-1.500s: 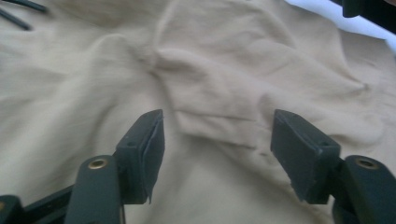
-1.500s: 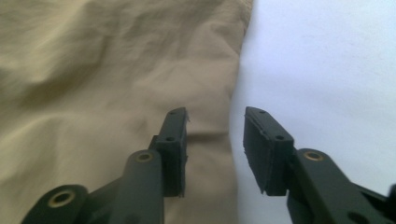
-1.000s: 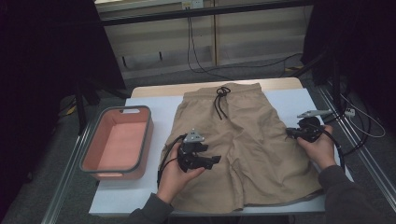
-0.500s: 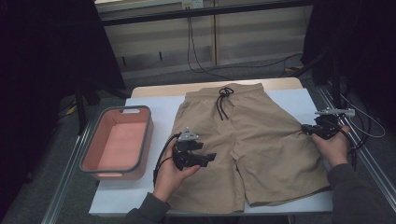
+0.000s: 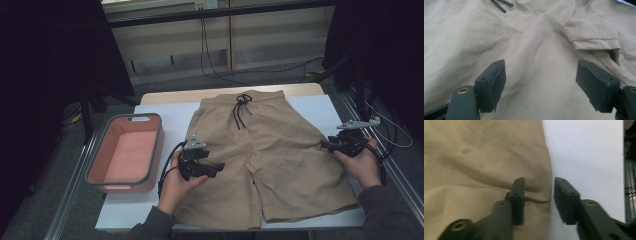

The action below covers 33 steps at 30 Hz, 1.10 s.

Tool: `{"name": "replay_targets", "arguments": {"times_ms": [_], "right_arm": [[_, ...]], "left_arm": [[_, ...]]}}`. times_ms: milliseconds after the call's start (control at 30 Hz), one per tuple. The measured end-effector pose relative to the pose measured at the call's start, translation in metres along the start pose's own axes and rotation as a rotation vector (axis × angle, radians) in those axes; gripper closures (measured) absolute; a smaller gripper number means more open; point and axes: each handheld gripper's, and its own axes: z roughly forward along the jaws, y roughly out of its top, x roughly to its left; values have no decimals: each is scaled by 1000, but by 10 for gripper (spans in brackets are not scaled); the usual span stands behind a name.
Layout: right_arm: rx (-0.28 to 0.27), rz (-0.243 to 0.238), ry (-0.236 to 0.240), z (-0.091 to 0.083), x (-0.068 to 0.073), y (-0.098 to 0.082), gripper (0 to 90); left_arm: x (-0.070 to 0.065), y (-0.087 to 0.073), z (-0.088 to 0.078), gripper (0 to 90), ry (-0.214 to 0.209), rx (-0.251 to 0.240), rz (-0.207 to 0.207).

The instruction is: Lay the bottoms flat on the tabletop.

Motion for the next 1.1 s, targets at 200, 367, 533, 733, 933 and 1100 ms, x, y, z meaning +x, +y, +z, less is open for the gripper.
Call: {"name": "replay_targets", "arguments": {"times_ms": [200,367,533,733,933,1100], "right_arm": [[-30,-23,71,-10,22,1,300],[-44,-34,114,-16,40,-4,210],[-41,-34,157,-21,53,-11,156],[-36,-67,167,-27,67,-17,140],[-27,-112,192,-30,84,-22,135],[-47,-132,223,-33,95,-20,133]], "left_arm": [[8,-4,-5,196,11,6,-4],[16,-8,-13,173,29,-1,-25],[24,-15,-18,144,56,2,-38],[32,-24,-22,121,78,8,-59],[37,-29,-22,96,109,12,-61],[41,-34,-22,96,134,17,-78]]}}
